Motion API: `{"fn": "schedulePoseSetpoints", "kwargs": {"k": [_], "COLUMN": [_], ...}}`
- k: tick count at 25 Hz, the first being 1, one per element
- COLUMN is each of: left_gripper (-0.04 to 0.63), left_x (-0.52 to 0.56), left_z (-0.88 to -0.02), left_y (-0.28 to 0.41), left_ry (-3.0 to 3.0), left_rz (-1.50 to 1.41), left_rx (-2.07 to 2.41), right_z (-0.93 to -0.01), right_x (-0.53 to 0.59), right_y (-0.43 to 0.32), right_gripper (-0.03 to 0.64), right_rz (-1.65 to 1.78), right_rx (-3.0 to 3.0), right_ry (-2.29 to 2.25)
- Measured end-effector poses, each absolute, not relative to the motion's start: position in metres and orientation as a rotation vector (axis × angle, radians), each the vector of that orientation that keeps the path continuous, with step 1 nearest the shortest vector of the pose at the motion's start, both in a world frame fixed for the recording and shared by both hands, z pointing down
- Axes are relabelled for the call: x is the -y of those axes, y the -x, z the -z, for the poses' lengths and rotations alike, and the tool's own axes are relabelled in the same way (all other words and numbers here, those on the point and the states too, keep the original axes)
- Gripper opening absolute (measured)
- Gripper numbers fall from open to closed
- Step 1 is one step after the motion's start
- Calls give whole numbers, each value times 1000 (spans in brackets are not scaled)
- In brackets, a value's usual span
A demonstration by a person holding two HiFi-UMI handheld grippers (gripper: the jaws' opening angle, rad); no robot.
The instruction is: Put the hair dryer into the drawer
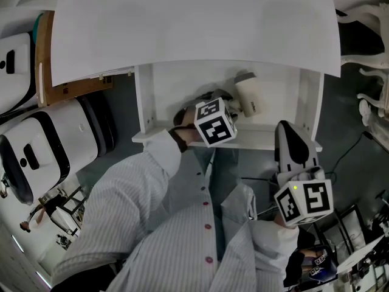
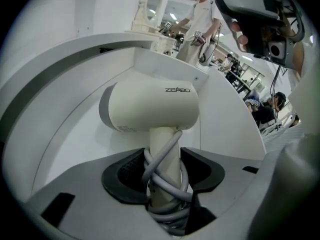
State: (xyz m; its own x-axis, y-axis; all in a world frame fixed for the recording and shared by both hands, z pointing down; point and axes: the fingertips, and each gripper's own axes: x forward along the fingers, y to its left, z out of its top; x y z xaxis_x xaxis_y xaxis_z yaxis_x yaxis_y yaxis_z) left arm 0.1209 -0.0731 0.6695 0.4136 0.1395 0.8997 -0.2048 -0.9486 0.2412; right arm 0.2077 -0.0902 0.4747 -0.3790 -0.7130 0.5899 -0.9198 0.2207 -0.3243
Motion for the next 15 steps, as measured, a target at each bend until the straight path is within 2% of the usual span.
{"fn": "schedulePoseSetpoints", "kwargs": {"k": [15], "left_gripper": [222], "left_x": [70], "left_z": [-680], "left_y": [-124], "left_ry": [-2387], "left_rz": [-1598], "left_rx": [55], "right_z": [-477], "right_x": [89], "right_y": [-204], "right_gripper": [12], "right_rz": [-938], "right_rx": [2181], "right_ry": [-1519]}}
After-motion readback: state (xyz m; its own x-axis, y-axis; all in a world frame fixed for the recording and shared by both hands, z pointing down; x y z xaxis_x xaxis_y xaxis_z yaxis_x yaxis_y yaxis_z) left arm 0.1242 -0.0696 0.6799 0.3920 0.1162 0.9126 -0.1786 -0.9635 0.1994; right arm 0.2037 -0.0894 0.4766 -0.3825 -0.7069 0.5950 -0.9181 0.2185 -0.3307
